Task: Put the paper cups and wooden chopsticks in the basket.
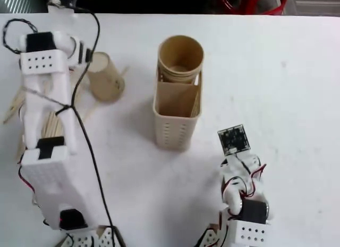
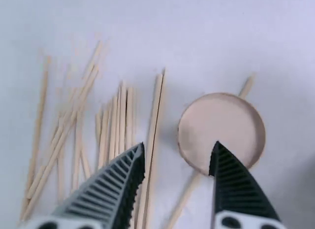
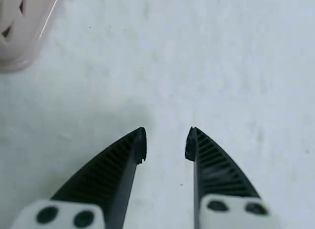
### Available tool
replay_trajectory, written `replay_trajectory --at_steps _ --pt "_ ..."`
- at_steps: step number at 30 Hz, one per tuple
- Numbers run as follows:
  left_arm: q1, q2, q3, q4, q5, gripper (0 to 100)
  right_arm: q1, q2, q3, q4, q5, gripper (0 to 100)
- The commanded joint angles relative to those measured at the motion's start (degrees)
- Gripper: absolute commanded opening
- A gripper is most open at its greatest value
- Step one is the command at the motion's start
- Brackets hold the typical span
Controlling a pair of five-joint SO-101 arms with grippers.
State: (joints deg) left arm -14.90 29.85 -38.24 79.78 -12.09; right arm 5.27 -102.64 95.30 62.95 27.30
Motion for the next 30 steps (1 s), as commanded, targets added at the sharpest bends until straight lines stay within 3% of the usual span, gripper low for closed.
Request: replay_trajectory --at_steps 1,5,18,22,26,30 --pt "0.4 2.59 -2.81 -0.97 0.18 23 0.04 -0.48 -0.18 -1.19 -0.53 14.4" --pt "-0.84 5.32 -3.25 4.22 -3.25 23 0.04 -0.48 -0.18 -1.19 -0.53 14.4" --pt "-13.67 0.57 -3.34 18.64 -16.0 22 0.31 -0.48 -0.18 -1.1 -0.53 14.4" --pt "-18.33 -3.3 -6.59 21.8 -18.73 16 0.31 -0.48 -0.18 -1.1 -0.53 14.4" --pt "-18.59 -11.56 -7.03 22.51 -19.52 14 0.04 -0.48 -0.18 -1.1 -0.53 14.4" --pt "-12.79 -19.65 -7.12 21.45 -14.86 21 0.04 -0.48 -0.18 -1.1 -0.53 14.4"
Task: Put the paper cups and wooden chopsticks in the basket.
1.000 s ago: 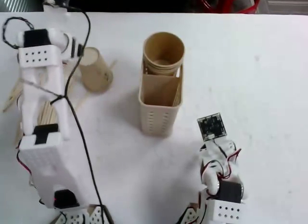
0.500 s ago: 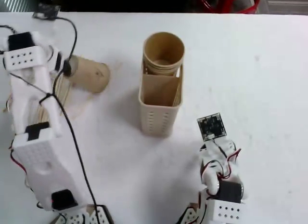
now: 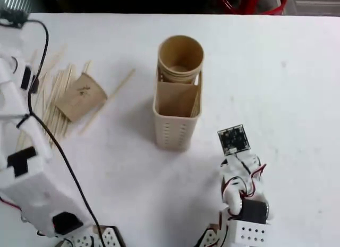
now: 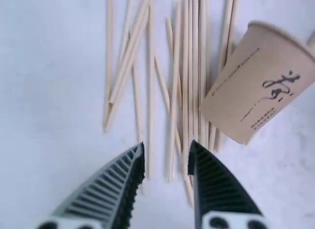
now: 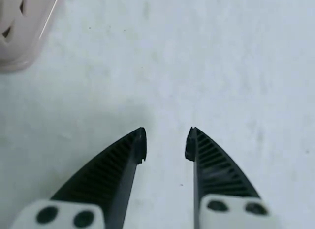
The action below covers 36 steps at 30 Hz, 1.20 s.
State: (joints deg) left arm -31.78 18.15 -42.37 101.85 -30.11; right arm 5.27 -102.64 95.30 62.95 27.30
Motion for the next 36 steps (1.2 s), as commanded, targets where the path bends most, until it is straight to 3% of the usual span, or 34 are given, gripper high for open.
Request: replay_trajectory --at_steps 1,5,11,15,20,26,31,36 --pt "6.55 -8.92 -2.81 -1.23 4.84 22 0.13 -0.48 -0.18 -1.1 -0.53 14.4" --pt "16.22 -9.01 0.44 -6.95 10.2 23 0.31 -0.48 -0.18 -1.1 -0.53 14.4" --pt "22.99 -9.01 14.68 -27.96 18.73 23 0.4 -0.48 -0.18 -1.01 -0.53 14.4" --pt "26.51 -9.01 27.87 -42.37 16.26 23 0.4 -0.48 -0.18 -1.01 -0.53 14.4" --pt "28.18 -7.69 39.82 -52.4 10.64 23 0.4 -0.48 -0.18 -1.01 -0.53 14.4" --pt "25.63 -1.89 39.3 -49.41 4.84 23 0.4 -0.48 -0.18 -1.01 -0.53 14.4" --pt "24.66 0.66 35.25 -38.07 0.0 23 0.4 -0.48 -0.18 -1.1 -0.53 14.4" --pt "24.31 1.01 27.6 -26.55 -0.09 23 0.4 -0.48 -0.18 -1.1 -0.53 14.4"
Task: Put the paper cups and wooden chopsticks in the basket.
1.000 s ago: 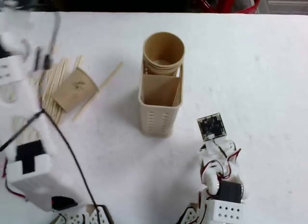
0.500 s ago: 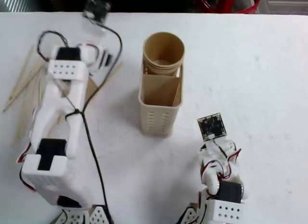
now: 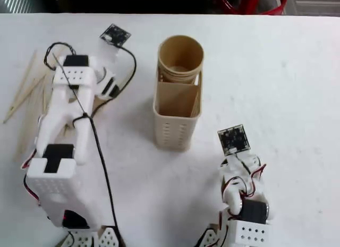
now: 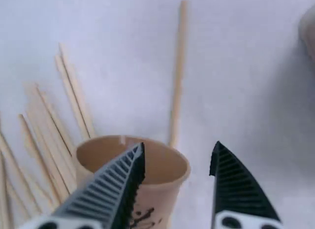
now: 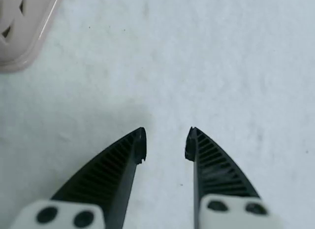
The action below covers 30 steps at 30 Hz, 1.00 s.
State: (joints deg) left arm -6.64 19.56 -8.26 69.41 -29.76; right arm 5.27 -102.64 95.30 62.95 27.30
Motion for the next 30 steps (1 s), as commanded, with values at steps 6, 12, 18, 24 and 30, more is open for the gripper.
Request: replay_trajectory --at_steps 6,12,18,24,30 --pt "-0.66 -0.13 -16.0 20.57 -4.57 23 0.4 -0.48 -0.18 -1.1 -0.53 14.4" --pt "-1.54 -0.84 -24.35 27.87 -1.49 15 0.4 -0.48 -0.18 -1.1 -0.53 14.4" --pt "-1.98 -0.31 -27.52 21.89 19.34 20 0.4 -0.48 -0.18 -0.92 -0.53 14.4" --pt "-3.3 7.78 -26.9 18.55 19.25 17 0.48 -0.48 -0.18 -0.92 -0.53 14.4" --pt "-2.24 12.44 -26.46 16.79 11.69 17 0.48 -0.48 -0.18 -0.92 -0.53 14.4"
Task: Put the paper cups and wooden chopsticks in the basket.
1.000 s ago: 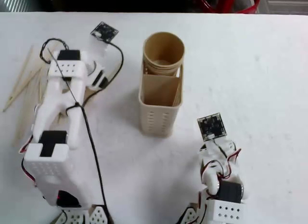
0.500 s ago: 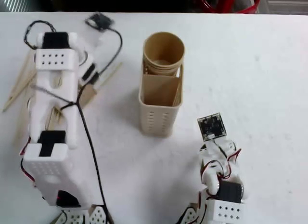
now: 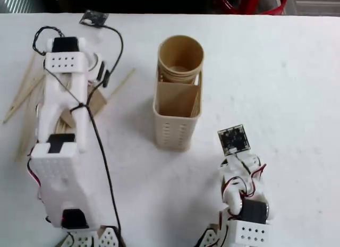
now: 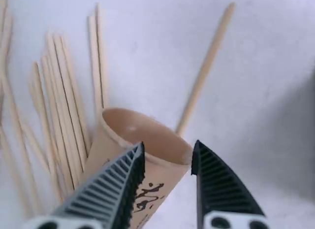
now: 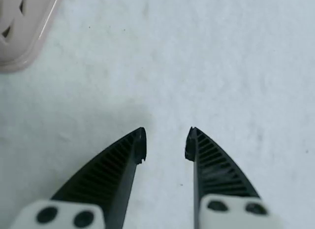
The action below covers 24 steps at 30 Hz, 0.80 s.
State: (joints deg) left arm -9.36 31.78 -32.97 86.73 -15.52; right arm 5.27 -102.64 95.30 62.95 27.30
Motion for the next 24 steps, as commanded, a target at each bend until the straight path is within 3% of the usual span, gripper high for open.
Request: replay_trajectory --at_steps 1,9,13,20,24 --pt "0.4 0.48 -1.85 0.79 -3.43 17 0.48 -0.48 -0.18 -0.92 -0.53 14.4" --pt "-4.09 0.4 -2.29 15.21 -19.25 17 0.4 -0.48 -0.18 -1.01 -0.53 14.4" --pt "-8.22 0.31 -1.85 15.65 -24.7 16 0.4 -0.48 -0.18 -0.92 -0.53 14.4" --pt "-14.29 -3.82 -2.29 14.33 -25.85 16 0.4 -0.48 -0.18 -0.92 -0.53 14.4" --pt "-13.41 -10.68 -2.29 12.04 -21.1 17 0.4 -0.48 -0.18 -0.92 -0.53 14.4"
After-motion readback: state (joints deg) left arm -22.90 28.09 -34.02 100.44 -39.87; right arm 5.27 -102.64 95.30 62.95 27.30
